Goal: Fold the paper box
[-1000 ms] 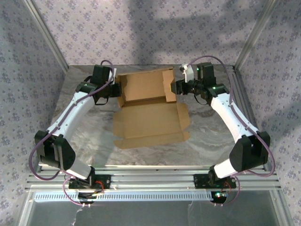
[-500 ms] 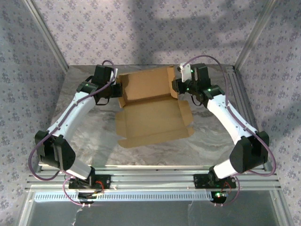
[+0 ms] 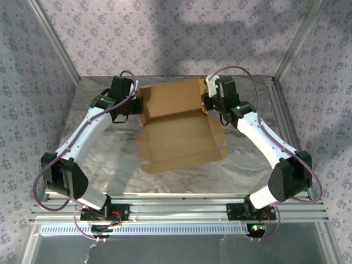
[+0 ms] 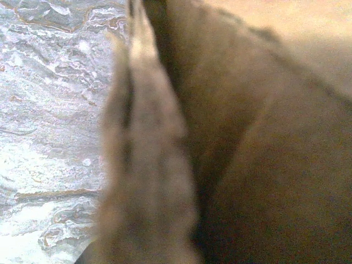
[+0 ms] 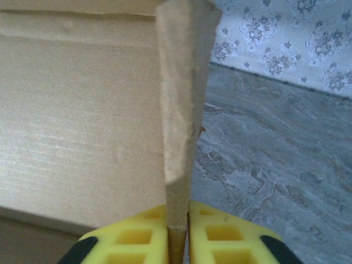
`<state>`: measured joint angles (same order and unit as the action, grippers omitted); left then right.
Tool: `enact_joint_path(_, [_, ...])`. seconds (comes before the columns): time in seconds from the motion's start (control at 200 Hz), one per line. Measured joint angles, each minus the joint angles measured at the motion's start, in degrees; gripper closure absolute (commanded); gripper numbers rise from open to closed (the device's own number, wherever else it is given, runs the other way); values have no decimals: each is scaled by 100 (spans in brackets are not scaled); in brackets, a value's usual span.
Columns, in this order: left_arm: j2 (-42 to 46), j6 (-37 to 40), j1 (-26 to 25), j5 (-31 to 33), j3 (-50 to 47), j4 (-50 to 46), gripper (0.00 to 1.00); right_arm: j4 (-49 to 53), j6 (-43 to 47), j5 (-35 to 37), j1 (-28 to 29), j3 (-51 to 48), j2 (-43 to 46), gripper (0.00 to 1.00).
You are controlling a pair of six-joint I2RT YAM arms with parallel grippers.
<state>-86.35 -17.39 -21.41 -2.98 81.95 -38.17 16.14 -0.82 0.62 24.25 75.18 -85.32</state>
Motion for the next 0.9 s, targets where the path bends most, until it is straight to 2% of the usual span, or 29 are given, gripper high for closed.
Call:
enact_joint_path(0.255, [11,2,-48,-20,7,-2,100,-13,9,-122,-74,17,-125,75])
enact_joint_path(0.33, [11,2,-48,-17,7,-4,100,-9,13,-181,-105,55,-190,71])
enact_joint_path(0.46, [11,2,-59,-17,7,-2,100,-11,26,-323,-157,153,-321,71])
enact_joint_path(0.575, [11,2,-63,-17,7,-7,100,-11,24,-413,-210,214,-402,78])
enact_joint_path(0.82, [11,0,-63,-15,9,-59,100,-7,13,-422,-286,289,-461,100])
enact_joint_path(0.899, [11,0,-63,-20,15,-63,100,-9,0,-374,-278,289,-481,100])
